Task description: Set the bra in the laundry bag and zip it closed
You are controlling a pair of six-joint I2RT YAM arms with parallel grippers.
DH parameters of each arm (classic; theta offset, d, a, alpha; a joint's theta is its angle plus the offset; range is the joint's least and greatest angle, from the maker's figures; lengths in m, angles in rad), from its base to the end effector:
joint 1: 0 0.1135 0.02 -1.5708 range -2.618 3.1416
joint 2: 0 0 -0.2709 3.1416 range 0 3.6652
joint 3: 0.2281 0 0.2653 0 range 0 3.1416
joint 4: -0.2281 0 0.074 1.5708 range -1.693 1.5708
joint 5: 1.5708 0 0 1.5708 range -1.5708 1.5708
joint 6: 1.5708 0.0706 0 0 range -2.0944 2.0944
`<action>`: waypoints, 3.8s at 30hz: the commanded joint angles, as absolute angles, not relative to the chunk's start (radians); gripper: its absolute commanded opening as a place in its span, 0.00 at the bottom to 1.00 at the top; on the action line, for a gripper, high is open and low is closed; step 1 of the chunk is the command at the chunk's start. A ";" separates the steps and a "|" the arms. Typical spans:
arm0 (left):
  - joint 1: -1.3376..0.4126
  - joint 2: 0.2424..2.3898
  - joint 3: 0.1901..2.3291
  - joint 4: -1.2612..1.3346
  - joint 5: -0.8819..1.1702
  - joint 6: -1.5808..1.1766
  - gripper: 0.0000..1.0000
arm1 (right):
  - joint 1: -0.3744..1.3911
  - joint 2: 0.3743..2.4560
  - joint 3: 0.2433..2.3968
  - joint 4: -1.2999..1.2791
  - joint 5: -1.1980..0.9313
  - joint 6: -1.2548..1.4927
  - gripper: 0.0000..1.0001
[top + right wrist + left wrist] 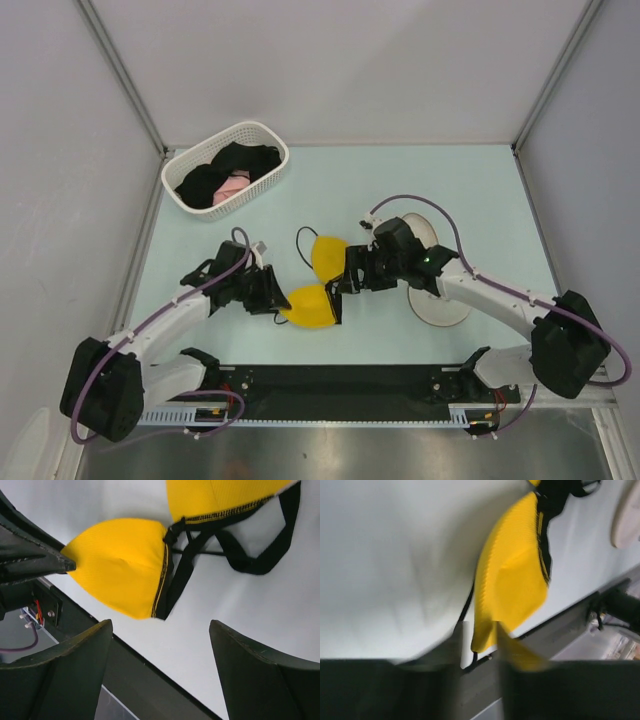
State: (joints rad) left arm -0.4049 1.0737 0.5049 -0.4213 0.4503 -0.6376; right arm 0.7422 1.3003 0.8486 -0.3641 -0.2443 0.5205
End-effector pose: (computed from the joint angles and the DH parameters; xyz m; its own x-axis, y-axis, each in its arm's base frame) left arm 0.1867 -0.1135 0.1480 -0.9593 -0.1719 -0.2242 0.0039 0.7854 -0.6190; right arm 0.2125 0.2180 0.2119 -0.8526 -0.1271 -0.5069 -0.4080 0.7680 0.4936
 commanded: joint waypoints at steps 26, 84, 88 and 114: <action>-0.437 1.822 1.461 -0.513 0.319 -0.431 0.64 | 0.658 1.579 1.125 -0.374 -0.339 0.440 0.85; -0.508 1.833 1.494 -0.457 0.225 -0.460 0.00 | 0.583 1.304 0.919 -0.264 -0.453 0.290 0.94; -0.505 1.822 1.485 -0.522 0.163 -0.480 0.11 | 0.558 1.350 0.956 -0.267 -0.453 0.319 0.94; -0.511 2.200 1.795 -0.712 -0.109 -0.627 0.47 | 0.554 1.236 0.884 -0.278 -0.442 0.396 0.93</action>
State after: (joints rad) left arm -0.5049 2.1864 1.7424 -0.6796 -0.0784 -0.5797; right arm 0.5560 1.2705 0.8898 -0.2935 -0.4278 0.3912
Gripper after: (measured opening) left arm 0.484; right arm 0.933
